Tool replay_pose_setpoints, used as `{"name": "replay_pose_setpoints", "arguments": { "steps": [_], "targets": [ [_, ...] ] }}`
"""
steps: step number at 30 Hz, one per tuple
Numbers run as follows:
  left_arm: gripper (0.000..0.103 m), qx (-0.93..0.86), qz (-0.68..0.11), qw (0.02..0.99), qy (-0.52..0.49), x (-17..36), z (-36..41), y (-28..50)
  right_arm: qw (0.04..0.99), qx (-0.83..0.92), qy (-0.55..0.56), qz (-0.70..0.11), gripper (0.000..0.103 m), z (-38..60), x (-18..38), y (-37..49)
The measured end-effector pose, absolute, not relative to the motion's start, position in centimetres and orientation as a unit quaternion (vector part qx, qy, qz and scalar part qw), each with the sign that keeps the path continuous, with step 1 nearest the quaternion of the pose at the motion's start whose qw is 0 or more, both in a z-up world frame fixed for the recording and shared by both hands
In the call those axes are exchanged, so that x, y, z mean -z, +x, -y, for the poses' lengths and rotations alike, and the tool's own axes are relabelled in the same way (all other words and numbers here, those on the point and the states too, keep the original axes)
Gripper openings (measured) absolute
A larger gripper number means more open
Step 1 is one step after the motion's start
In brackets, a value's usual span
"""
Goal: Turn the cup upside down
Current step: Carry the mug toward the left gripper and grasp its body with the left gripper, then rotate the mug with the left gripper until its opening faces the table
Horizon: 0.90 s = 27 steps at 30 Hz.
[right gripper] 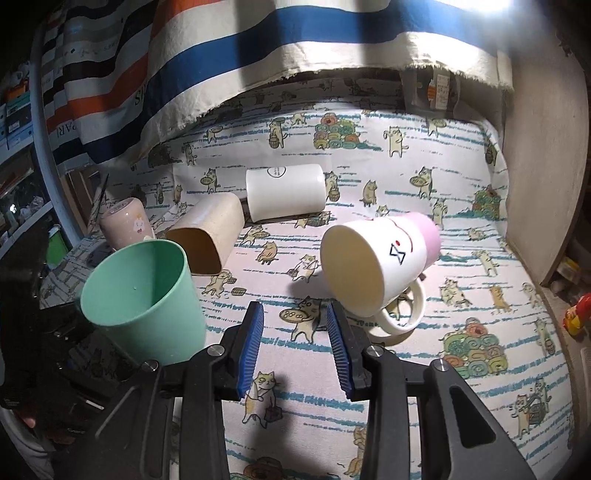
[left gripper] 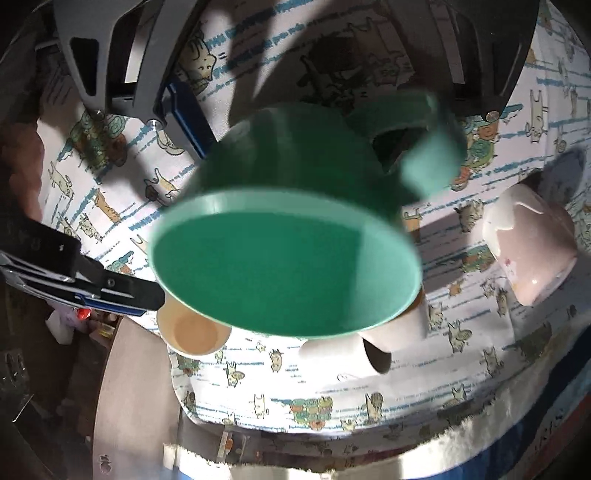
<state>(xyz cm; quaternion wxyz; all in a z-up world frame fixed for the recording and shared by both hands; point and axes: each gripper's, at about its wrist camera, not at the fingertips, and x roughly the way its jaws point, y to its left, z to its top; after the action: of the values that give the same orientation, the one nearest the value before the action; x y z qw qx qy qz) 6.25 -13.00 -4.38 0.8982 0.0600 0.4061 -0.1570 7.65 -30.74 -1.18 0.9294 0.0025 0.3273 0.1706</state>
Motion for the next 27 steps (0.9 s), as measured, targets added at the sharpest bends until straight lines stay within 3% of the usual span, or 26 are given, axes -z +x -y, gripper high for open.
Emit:
{"name": "replay_pose_setpoints", "arguments": {
  "steps": [5, 15, 17, 22, 27],
  "targets": [
    [0.081, 0.138, -0.365, 0.918, 0.070, 2.6, 12.3, 5.2, 0.930, -0.171, -0.001, -0.325, 0.037, 30.5, 1.0, 7.5],
    [0.079, 0.146, -0.372, 0.915, 0.051, 2.5, 11.0, 5.3, 0.929, -0.177, -0.005, -0.324, 0.037, 29.8, 0.7, 7.3],
    [0.079, 0.148, -0.372, 0.915, 0.053, 2.6, 11.1, 5.1, 0.929, -0.179, -0.007, -0.323, 0.041, 29.7, 0.6, 7.3],
    [0.093, 0.146, -0.378, 0.913, 0.053, 2.8, 10.9, 5.1, 0.933, -0.181, -0.009, -0.311, 0.043, 29.3, 0.0, 7.1],
    [0.093, 0.144, -0.392, 0.907, 0.050, 3.6, 11.0, 5.8, 0.933, -0.185, -0.005, -0.307, 0.047, 28.6, -0.4, 7.3]
  ]
}}
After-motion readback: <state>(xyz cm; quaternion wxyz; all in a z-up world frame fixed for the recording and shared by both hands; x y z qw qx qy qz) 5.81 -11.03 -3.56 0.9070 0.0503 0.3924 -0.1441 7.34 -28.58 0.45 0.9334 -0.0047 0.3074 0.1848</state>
